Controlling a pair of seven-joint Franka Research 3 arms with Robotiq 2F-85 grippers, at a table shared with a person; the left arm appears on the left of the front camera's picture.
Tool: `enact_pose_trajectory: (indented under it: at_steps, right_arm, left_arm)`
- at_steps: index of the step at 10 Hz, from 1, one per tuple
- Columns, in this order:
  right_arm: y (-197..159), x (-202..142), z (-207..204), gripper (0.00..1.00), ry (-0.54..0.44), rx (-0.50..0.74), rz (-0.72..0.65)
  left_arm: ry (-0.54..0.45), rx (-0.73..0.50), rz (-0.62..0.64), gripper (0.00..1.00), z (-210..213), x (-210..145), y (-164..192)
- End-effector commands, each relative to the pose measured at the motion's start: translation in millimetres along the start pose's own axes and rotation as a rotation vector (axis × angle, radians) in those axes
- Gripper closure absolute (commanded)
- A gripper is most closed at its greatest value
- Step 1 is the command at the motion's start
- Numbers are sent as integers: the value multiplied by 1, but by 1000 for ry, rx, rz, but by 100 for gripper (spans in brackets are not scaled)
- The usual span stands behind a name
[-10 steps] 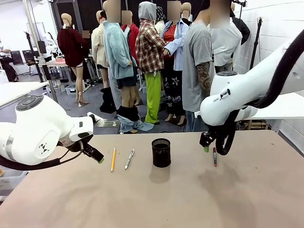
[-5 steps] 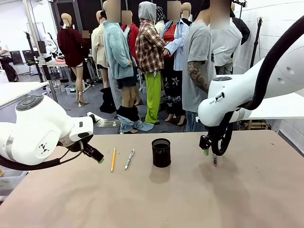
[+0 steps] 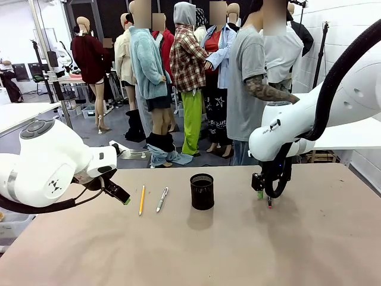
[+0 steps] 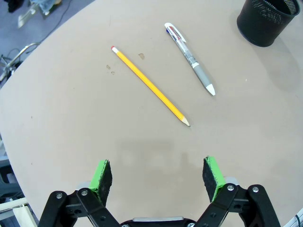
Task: Place the pens into the pen holder.
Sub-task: Pick up a writing instrument from the table and place it into the Pen holder.
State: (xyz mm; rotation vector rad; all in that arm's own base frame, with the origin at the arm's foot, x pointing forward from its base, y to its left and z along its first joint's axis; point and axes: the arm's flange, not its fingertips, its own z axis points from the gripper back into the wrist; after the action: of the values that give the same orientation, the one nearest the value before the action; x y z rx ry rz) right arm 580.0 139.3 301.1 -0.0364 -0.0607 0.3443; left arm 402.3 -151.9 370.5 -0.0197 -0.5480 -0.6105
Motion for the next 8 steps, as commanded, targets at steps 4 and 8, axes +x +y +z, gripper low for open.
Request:
enact_pose_trajectory:
  at_steps: [4, 8]
  right_arm:
    - [1, 10, -3, 100, 53, 45, 8]
    - [9, 12, 3, 100, 64, 63, 72]
  left_arm:
    - [-2, 0, 3, 0, 1, 0, 1]
    - [-2, 0, 3, 0, 1, 0, 1]
